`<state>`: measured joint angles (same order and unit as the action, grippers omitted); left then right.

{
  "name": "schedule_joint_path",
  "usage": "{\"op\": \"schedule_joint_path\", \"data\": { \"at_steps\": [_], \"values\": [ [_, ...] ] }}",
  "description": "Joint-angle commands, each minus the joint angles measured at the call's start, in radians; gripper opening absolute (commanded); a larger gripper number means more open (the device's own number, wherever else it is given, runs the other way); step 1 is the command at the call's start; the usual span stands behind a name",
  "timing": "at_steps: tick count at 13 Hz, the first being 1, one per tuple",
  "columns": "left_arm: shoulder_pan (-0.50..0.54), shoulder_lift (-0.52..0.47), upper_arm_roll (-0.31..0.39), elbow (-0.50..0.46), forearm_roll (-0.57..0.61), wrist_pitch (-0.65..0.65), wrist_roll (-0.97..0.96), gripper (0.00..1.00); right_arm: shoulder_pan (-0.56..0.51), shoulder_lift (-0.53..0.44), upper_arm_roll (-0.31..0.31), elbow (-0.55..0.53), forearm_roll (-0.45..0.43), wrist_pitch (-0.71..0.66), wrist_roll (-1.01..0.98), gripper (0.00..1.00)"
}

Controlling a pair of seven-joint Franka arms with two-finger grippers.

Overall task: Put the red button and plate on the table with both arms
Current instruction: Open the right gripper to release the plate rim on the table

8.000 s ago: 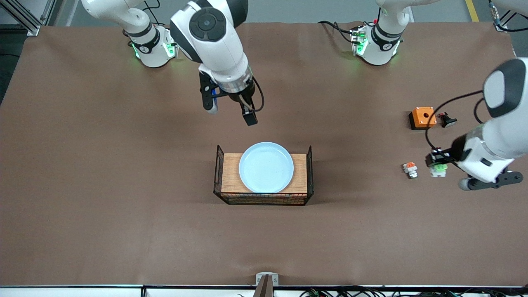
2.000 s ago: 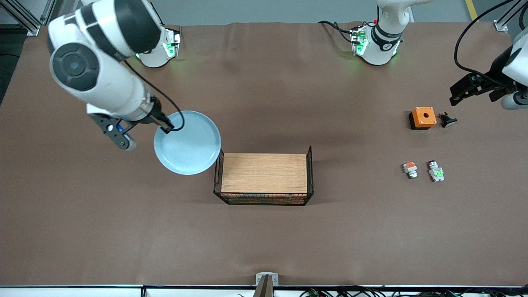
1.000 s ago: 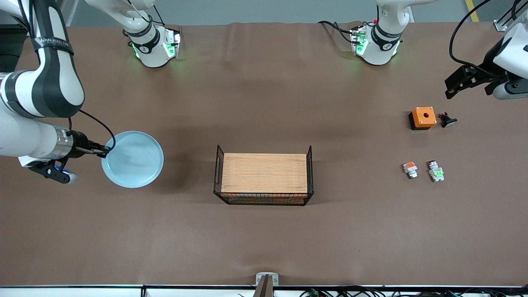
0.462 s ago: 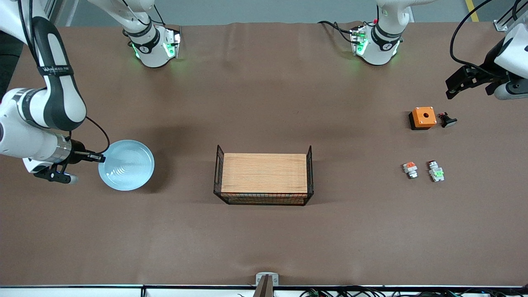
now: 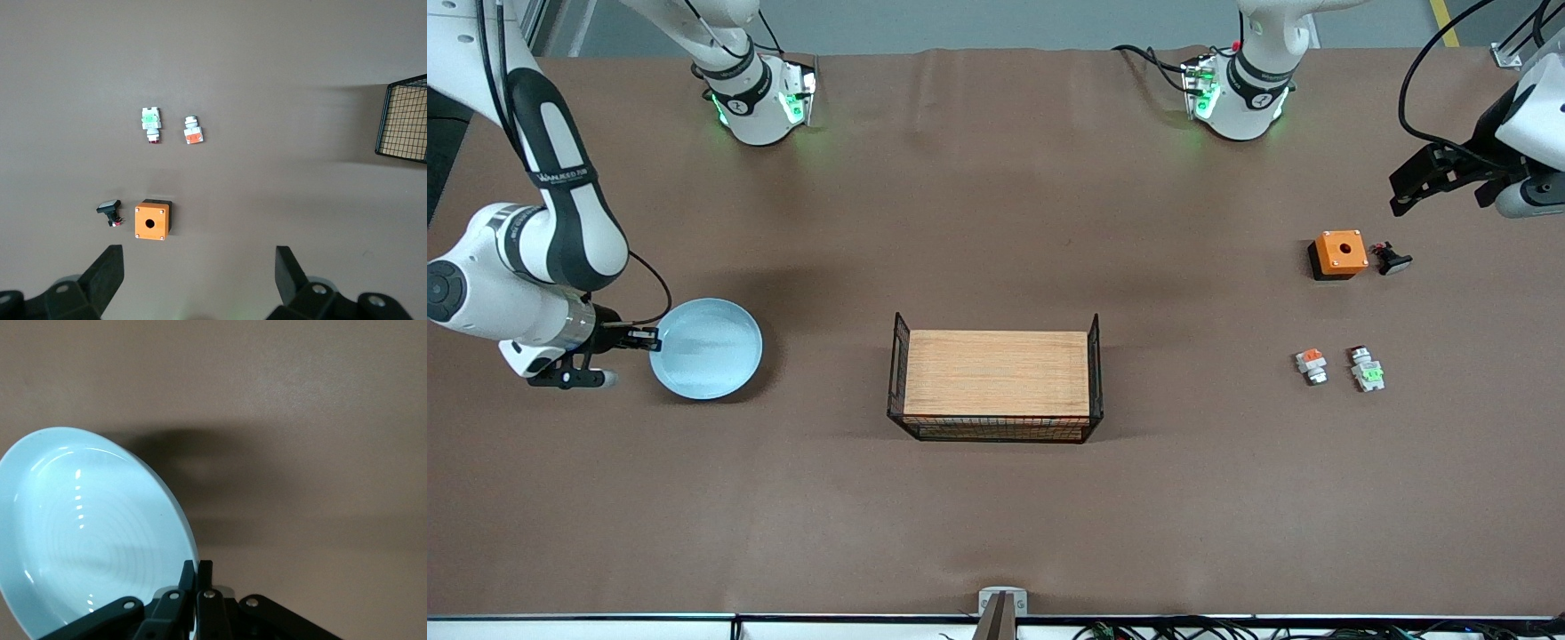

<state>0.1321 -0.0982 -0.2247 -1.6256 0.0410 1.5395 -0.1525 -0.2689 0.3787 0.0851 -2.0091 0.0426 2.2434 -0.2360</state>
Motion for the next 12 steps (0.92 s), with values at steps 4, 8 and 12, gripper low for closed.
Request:
{"op": "schedule_joint_path", "data": {
  "at_steps": [4,8,12],
  "values": [
    [0.003,-0.003,0.008,0.018,-0.018,0.010,0.008,1.00,-0.070,0.086,0.024,0.027,0.014,0.033,-0.084,0.00],
    [0.004,0.011,0.008,0.020,-0.015,0.010,0.010,1.00,-0.082,0.141,0.024,0.053,0.014,0.070,-0.097,0.03],
    [0.018,0.011,0.008,0.018,-0.013,0.007,0.019,1.00,-0.084,0.152,0.024,0.053,0.014,0.094,-0.092,0.31]
  ]
}}
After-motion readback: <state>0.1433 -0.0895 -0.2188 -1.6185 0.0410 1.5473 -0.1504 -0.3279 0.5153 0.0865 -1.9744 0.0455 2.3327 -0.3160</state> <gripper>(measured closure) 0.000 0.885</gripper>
